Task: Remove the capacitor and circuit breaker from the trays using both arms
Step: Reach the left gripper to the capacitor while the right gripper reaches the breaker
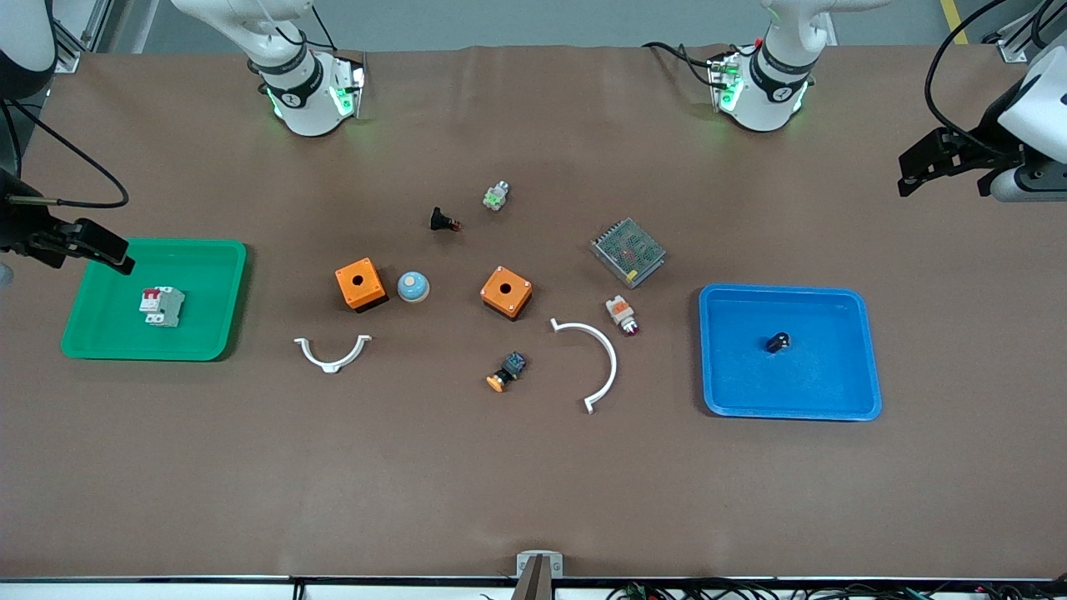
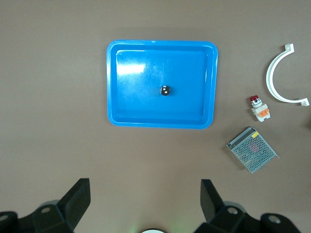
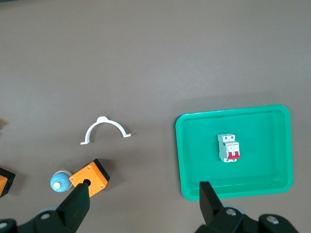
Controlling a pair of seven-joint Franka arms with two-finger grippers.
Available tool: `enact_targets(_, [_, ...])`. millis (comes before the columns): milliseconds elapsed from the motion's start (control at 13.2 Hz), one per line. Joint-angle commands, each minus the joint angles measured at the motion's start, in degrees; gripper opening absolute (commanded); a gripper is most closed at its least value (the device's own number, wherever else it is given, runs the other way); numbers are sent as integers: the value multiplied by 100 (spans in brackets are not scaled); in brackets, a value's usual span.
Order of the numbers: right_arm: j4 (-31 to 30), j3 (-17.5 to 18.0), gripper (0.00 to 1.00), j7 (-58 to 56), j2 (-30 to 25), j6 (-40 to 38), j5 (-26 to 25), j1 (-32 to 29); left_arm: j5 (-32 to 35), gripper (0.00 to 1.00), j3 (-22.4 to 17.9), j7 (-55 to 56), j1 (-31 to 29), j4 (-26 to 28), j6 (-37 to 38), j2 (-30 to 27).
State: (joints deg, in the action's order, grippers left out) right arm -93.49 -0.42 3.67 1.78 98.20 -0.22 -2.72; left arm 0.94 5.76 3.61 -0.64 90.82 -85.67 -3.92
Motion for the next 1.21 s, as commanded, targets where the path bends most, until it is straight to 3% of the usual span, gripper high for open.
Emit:
enact_targets(0, [112,-29,100,29,60,-82,84,26,20,100,13,-115,-33,-188,121,111])
enact_targets(378, [-116,-46,100,-41,139,-82,58,-140,143,100,4,-123,-59,-388,112,452])
enact_targets(681, [-810,-46,100,-443,586,67,-22,-921,152,100,-31,-71,-305,-277,-422,1050])
enact_targets(908, [-969,-55,100,-1534,1095,602,-267,-1598,152,100,-5,87,-296,696,-1667,1263])
enact_targets(1134, [-1915,-55,100,-1834,1123,1899,-338,-1951,152,100,-5,131,-305,1586,-2698,1402])
